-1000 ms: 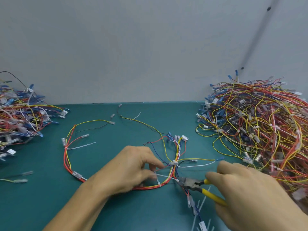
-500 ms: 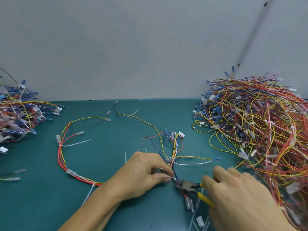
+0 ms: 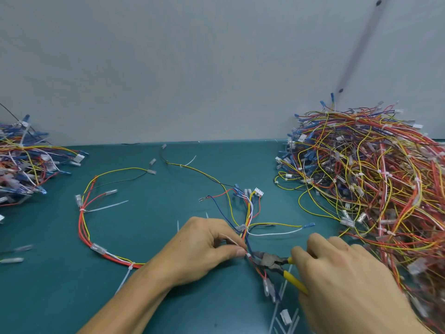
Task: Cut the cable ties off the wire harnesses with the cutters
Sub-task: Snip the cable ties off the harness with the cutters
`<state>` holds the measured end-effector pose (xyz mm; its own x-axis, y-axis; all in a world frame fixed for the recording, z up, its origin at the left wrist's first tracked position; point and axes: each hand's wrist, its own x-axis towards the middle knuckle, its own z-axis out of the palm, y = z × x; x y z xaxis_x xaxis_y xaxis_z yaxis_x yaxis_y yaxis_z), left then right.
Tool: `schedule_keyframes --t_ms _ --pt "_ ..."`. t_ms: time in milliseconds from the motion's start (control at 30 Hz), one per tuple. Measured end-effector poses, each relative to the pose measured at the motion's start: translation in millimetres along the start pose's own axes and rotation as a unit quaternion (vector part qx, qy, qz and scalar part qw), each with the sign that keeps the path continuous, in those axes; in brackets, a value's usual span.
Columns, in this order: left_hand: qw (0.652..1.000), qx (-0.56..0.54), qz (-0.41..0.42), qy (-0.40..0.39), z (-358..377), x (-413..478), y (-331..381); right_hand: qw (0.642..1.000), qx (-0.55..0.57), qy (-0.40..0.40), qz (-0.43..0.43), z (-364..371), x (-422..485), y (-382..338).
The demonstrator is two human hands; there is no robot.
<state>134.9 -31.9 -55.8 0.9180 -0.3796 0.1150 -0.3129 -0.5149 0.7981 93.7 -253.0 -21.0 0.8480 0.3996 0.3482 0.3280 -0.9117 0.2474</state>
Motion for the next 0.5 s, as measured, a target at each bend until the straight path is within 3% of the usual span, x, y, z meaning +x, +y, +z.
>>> schedule_keyframes --t_ms 500 --pt "1.000 0.008 -0.007 0.005 -1.4 0.4 2.1 1.000 -0.001 0.015 0.005 2.6 1.7 -6.9"
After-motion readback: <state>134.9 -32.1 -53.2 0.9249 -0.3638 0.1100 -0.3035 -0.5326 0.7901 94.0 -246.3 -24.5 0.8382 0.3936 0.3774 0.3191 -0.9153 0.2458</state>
